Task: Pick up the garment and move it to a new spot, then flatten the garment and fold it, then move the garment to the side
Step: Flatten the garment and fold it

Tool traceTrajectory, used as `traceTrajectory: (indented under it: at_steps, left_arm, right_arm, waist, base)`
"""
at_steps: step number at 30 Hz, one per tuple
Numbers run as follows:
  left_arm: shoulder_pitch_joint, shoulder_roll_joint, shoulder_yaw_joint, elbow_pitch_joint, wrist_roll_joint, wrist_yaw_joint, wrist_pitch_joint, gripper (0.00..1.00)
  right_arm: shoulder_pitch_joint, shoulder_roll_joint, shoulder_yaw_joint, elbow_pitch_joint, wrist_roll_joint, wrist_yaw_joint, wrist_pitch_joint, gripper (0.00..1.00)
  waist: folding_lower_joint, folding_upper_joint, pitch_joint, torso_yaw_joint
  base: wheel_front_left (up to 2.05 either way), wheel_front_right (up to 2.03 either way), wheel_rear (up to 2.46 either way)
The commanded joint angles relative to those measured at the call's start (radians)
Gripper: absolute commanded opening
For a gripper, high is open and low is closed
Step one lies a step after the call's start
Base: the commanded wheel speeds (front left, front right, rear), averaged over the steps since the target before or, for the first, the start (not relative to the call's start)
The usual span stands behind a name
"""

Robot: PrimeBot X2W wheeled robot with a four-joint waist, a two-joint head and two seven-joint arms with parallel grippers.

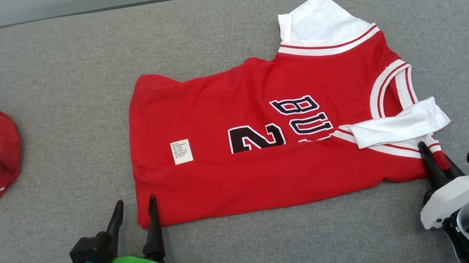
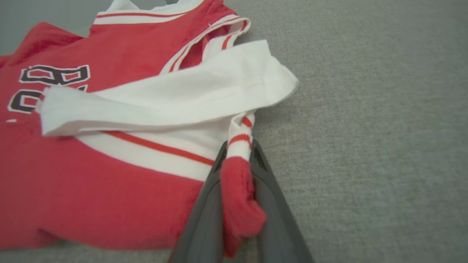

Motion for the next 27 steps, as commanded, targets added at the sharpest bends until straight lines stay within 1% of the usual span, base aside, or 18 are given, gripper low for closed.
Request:
traceTrajectory:
  at_steps: [1,5,11,12,13,14,21,27]
  left_arm:
    - [0.008,0.001,-0.008,0.007,-0.01,0.002,0.0,1.0]
    - [0.013,0.001,-0.034,0.044,-0.051,0.002,0.0,1.0]
    - [-0.02,0.0,-0.047,0.115,-0.085,0.002,0.001,1.0]
    - [-0.029,0.0,-0.055,0.128,-0.095,0.002,0.001,0.99]
    - [-0.035,-0.001,-0.065,0.135,-0.099,0.002,0.002,0.35]
    - [-0.04,-0.001,-0.076,0.14,-0.111,0.002,0.002,0.0]
    - [-0.041,0.017,-0.12,0.159,-0.157,0.002,0.002,0.0]
    - [0.009,0.05,-0.114,0.164,-0.185,0.002,0.001,0.0]
  right_arm:
    - [0.021,-0.007,-0.001,0.005,0.005,-0.003,0.009,0.0]
    - [0.027,-0.011,0.005,-0.023,0.011,-0.003,0.006,0.0]
    - [0.028,-0.003,0.016,-0.054,0.014,-0.002,0.006,0.0]
    - [0.027,-0.002,0.018,-0.058,0.015,-0.002,0.006,0.0]
    - [0.026,-0.002,0.02,-0.062,0.015,-0.002,0.006,0.0]
    - [0.024,-0.002,0.023,-0.065,0.015,-0.002,0.006,0.0]
    - [0.033,0.005,0.015,-0.079,0.019,-0.002,0.006,0.0]
    - [0.071,0.015,0.003,-0.072,0.022,-0.002,0.006,0.0]
  waist:
    - [0.0,0.0,-0.004,-0.002]
    - [0.0,0.0,-0.006,-0.007]
    - [0.0,0.0,0.002,-0.016]
    - [0.0,0.0,0.004,-0.018]
    - [0.0,0.0,0.006,-0.02]
    - [0.0,0.0,0.007,-0.021]
    - [0.0,0.0,-0.013,-0.025]
    - [0.0,0.0,-0.084,-0.028]
  base:
    - [0.0,0.0,0.0]
    - [0.0,0.0,0.0]
    - [0.0,0.0,0.0]
    - [0.0,0.0,0.0]
    - [0.0,0.0,0.0]
    - [0.0,0.0,0.0]
    - [0.0,0.0,0.0]
    - [0.0,0.0,0.0]
